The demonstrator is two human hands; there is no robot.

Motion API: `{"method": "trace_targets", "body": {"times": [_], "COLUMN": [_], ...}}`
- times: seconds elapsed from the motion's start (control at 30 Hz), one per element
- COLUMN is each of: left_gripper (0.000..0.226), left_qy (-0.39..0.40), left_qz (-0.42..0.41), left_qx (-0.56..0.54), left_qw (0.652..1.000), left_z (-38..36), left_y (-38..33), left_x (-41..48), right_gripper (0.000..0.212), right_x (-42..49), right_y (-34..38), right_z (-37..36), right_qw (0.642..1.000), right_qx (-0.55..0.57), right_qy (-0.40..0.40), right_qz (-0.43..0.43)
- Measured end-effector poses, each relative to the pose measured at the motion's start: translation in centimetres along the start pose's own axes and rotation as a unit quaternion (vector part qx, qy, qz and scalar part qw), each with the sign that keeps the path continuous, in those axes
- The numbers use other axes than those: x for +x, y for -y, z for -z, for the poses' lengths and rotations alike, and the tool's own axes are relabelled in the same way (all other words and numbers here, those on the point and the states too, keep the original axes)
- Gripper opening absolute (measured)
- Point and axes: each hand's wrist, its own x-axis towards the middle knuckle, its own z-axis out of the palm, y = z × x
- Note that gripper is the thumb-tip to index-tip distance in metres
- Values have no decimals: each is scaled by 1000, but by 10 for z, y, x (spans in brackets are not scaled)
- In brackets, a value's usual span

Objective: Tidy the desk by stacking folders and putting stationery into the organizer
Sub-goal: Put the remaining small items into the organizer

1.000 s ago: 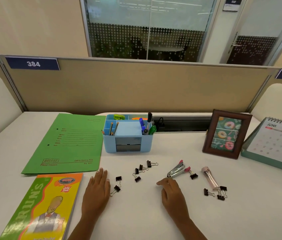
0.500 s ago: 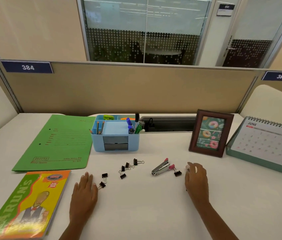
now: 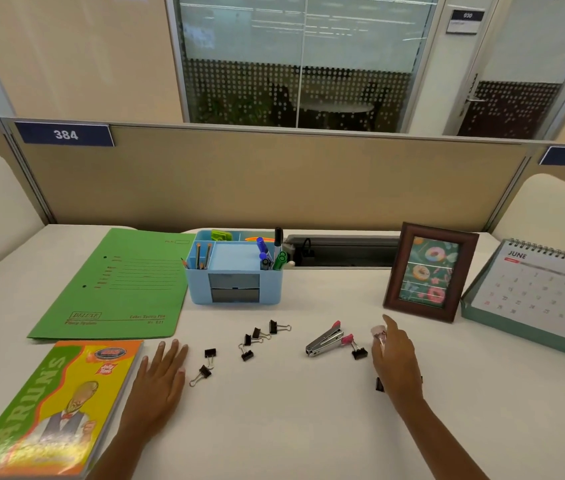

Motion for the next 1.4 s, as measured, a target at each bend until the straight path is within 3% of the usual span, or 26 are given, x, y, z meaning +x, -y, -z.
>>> {"method": "trace_targets", "body": {"times": [0.1, 0.2, 0.6, 0.77, 0.9, 1.4], "left_gripper": [49, 50, 53, 53, 54, 52], "left_qy": [18, -34, -43, -41, -44, -47], "left_qz": [-25, -43, -50, -60, -59, -61], "left_qx": [2, 12, 51, 62, 58, 28], "left_qw": [1000, 998, 997, 995, 996, 997], "left_z": [8, 7, -3, -6, -9, -10], "left_y": [1, 2, 11, 13, 15, 15], "left_x": [3, 6, 19, 23, 26, 26], "right_gripper": [48, 48, 19, 40, 37, 32], "right_x": [4, 9, 60, 87, 100, 106], "right_y": [29, 65, 218, 252, 262, 266], "right_z": [5, 8, -29, -56, -80, -124], "right_qw": [997, 989, 929, 926, 924, 920], "right_qx": [77, 116, 237, 294, 323, 260], "right_qy": [-14, -23, 9, 53, 88, 173], "right_qz": [19, 83, 284, 229, 183, 235]}}
